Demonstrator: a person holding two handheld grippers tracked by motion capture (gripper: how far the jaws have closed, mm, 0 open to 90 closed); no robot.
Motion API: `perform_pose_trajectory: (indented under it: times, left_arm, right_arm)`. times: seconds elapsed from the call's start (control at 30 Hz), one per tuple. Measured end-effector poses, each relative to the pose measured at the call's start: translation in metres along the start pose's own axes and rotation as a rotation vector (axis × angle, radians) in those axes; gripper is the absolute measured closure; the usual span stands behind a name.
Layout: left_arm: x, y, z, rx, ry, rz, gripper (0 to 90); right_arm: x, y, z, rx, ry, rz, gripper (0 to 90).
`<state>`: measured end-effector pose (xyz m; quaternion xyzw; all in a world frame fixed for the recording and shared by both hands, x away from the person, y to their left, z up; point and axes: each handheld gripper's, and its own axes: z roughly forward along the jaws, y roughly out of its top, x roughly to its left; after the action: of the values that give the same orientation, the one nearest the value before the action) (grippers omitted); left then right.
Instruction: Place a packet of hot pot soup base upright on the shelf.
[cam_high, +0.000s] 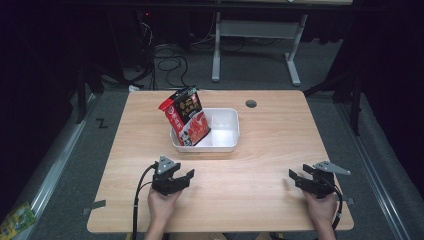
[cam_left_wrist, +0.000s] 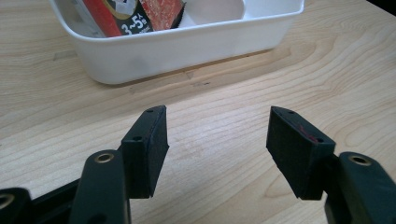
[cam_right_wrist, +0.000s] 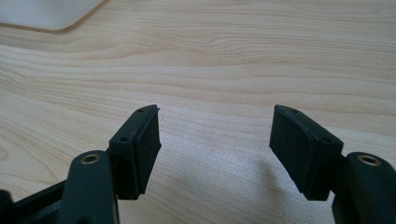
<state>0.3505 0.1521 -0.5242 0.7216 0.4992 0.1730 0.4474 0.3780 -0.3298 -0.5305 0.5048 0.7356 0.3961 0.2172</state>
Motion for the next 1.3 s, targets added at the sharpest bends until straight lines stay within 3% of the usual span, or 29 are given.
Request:
perform_pose_trajectory:
  times: [1.3]
  left_arm:
    - [0.007, -0.011, 0.016, -0.005, 0.083, 0.001, 39.8]
  right_arm:
    - [0.000, 0.000, 0.000, 0.000, 0.000, 0.000, 33.9]
